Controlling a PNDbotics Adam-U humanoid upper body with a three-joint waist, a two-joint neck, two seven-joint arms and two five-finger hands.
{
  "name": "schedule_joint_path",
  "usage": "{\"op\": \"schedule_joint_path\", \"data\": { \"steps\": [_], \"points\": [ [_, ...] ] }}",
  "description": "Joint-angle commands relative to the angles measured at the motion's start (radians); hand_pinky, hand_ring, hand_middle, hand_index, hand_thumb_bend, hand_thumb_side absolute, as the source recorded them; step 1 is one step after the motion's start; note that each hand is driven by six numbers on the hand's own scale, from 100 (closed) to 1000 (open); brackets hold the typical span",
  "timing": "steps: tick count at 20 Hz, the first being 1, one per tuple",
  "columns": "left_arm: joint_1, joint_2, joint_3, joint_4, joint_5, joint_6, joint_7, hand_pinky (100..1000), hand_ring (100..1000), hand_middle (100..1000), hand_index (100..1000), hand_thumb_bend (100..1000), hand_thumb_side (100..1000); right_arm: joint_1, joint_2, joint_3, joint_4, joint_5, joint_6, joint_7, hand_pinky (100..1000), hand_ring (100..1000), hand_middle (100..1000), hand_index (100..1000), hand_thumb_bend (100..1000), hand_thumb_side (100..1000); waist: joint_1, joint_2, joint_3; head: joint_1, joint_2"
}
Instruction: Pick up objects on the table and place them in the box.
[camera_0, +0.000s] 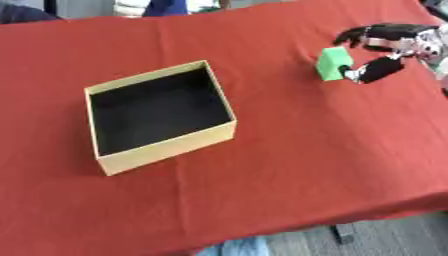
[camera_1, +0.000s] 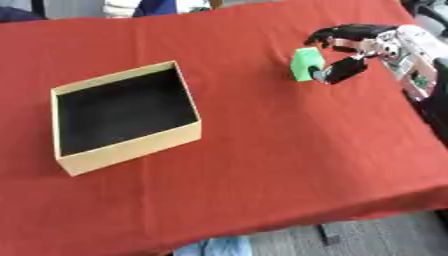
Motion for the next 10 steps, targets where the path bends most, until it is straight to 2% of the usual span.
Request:
{"op": "schedule_joint_path", "data": {
  "steps": [1,4,5,10],
  "points": [
    [-0.011,0.019,0.0,-0.021,0.001,-0.002,-0.004,689,625,598,662,100,639,-0.023,-0.021,-0.011,0.009,0.01,-0.005,-0.003,827,895,1000,1000,100,559,-0.001,-0.01,0.001,-0.003,-0.005],
    [-0.011,0.018,0.0,-0.021,0.0,-0.001,-0.005,689,625,598,662,100,639,-0.028,-0.015,-0.015,0.024,0.016,-0.005,-0.006,826,894,1000,1000,100,539,-0.001,-0.008,0.002,-0.004,-0.006],
    [-0.011,0.018,0.001,-0.021,-0.001,-0.001,-0.004,689,625,598,661,100,640,-0.03,-0.013,-0.016,0.029,0.017,-0.004,-0.007,826,894,1000,1000,100,564,0.0,-0.008,0.002,-0.004,-0.006],
    [-0.011,0.016,0.0,-0.021,0.001,-0.002,-0.004,690,624,598,661,100,641,-0.037,-0.005,-0.017,0.051,0.028,-0.007,-0.01,826,894,1000,1000,100,562,0.001,-0.006,0.002,-0.005,-0.008]
  ]
}}
